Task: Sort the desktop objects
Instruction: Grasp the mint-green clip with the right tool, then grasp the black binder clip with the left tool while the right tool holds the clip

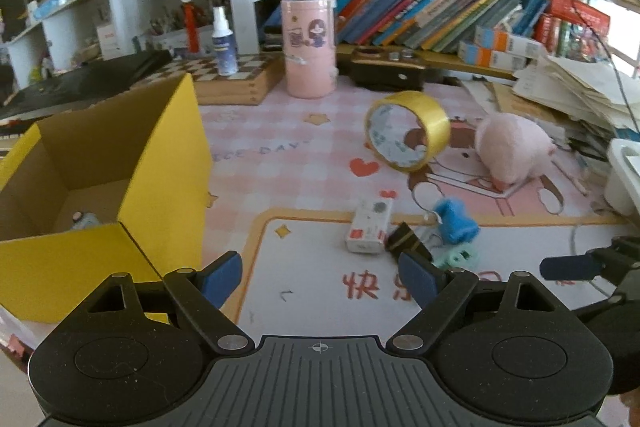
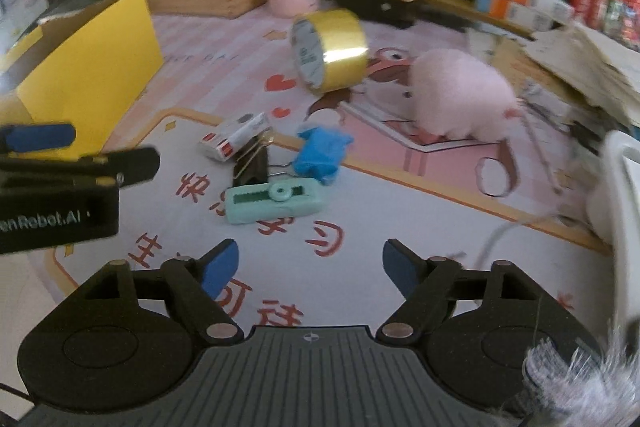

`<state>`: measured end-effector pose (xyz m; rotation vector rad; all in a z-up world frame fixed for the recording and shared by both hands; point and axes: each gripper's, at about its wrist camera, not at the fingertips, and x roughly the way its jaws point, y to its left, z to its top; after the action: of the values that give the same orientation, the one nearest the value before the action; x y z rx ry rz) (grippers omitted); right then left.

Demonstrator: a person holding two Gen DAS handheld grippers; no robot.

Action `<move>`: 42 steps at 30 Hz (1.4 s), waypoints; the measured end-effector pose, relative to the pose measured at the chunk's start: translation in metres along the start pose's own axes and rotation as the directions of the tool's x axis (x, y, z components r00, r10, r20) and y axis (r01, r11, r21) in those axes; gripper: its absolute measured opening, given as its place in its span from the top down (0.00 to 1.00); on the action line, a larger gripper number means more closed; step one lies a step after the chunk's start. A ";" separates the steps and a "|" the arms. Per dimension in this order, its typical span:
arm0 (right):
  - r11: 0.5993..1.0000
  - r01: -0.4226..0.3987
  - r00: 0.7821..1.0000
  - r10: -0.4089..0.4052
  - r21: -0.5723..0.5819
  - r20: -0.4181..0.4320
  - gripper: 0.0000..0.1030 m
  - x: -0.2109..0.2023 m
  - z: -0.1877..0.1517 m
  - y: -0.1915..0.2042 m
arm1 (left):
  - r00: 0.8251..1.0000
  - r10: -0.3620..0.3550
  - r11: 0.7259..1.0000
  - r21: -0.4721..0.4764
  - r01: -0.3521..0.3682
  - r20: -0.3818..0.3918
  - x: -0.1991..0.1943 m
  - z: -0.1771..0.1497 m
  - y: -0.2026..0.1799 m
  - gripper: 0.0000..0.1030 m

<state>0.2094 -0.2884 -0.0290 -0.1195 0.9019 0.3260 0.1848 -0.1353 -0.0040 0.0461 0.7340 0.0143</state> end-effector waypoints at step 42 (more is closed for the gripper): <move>0.988 0.140 0.984 -0.146 0.062 0.105 0.36 0.001 -0.001 -0.066 | 0.989 -0.121 0.988 0.091 0.128 -0.084 0.056 0.022 -0.058 0.58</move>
<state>0.2304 -0.3505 -0.0328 -0.1148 0.7889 0.1729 0.2407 -0.1920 -0.0278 0.0917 0.8142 -0.1394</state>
